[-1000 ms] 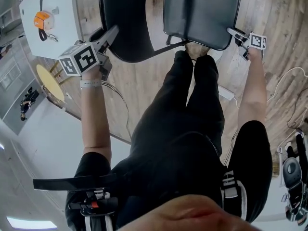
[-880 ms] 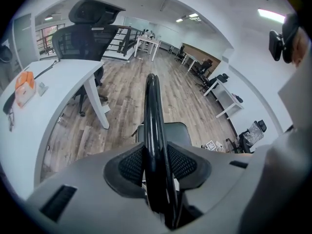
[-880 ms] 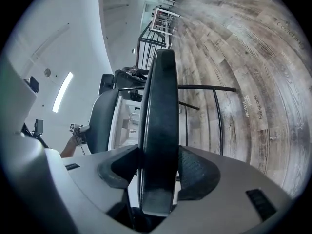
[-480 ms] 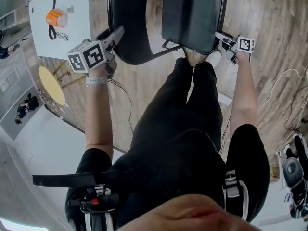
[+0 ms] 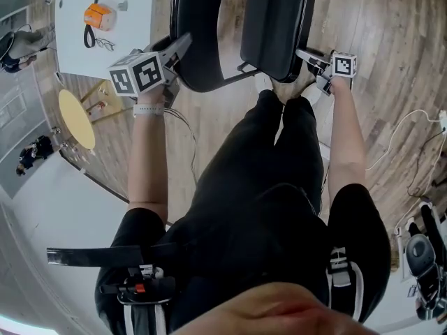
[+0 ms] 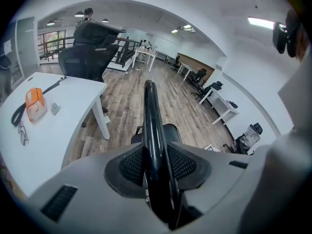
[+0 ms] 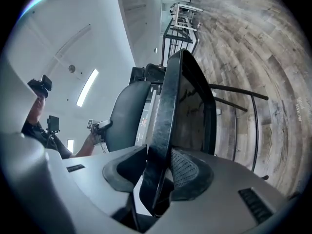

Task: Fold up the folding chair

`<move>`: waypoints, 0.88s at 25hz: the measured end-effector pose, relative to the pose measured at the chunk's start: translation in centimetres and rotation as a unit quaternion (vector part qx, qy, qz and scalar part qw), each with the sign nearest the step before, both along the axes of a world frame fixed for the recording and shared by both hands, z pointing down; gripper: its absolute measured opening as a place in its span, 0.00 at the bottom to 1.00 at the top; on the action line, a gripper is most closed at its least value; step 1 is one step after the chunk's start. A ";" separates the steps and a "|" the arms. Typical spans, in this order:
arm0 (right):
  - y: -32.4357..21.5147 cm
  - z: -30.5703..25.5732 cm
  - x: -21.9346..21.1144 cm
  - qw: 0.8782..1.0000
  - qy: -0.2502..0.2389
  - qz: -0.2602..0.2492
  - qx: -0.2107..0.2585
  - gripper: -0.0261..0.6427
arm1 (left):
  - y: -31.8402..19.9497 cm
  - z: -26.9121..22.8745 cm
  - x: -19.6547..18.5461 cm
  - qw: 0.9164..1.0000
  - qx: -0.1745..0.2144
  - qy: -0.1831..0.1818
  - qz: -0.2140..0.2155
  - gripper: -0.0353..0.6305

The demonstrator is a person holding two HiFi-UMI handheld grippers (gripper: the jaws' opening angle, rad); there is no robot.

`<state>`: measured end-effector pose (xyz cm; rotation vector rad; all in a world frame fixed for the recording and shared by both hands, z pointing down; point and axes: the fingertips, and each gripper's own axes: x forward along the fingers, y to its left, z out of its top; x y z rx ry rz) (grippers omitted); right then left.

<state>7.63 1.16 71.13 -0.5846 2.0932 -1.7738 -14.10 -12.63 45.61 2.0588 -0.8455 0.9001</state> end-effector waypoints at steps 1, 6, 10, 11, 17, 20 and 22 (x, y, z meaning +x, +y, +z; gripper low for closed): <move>-0.5 -0.6 -0.9 1.000 0.001 -0.006 0.007 0.26 | -0.3 -0.2 -0.4 1.000 0.002 0.001 -0.001 0.23; -3.4 -3.1 -5.5 0.999 0.017 -0.039 0.024 0.22 | -1.7 -1.4 -2.2 1.000 0.011 0.005 -0.011 0.23; -4.8 -5.3 -8.9 0.998 0.019 -0.056 0.033 0.20 | -2.1 -2.5 -2.9 1.000 0.016 0.007 -0.011 0.23; -5.2 -5.7 -9.6 0.997 0.018 -0.059 0.035 0.19 | -2.2 -2.7 -3.1 1.000 0.017 0.008 -0.011 0.23; -7.5 -7.9 -14.0 0.996 0.002 -0.068 0.053 0.16 | -2.7 -3.4 -4.5 1.000 0.022 0.012 -0.018 0.22; -8.6 -8.4 -16.1 0.995 0.003 -0.077 0.055 0.15 | -3.0 -3.6 -4.9 0.999 0.025 0.017 -0.021 0.22; -9.2 -8.4 -17.4 0.995 0.009 -0.084 0.058 0.14 | -3.2 -3.8 -5.2 0.999 0.027 0.018 -0.022 0.22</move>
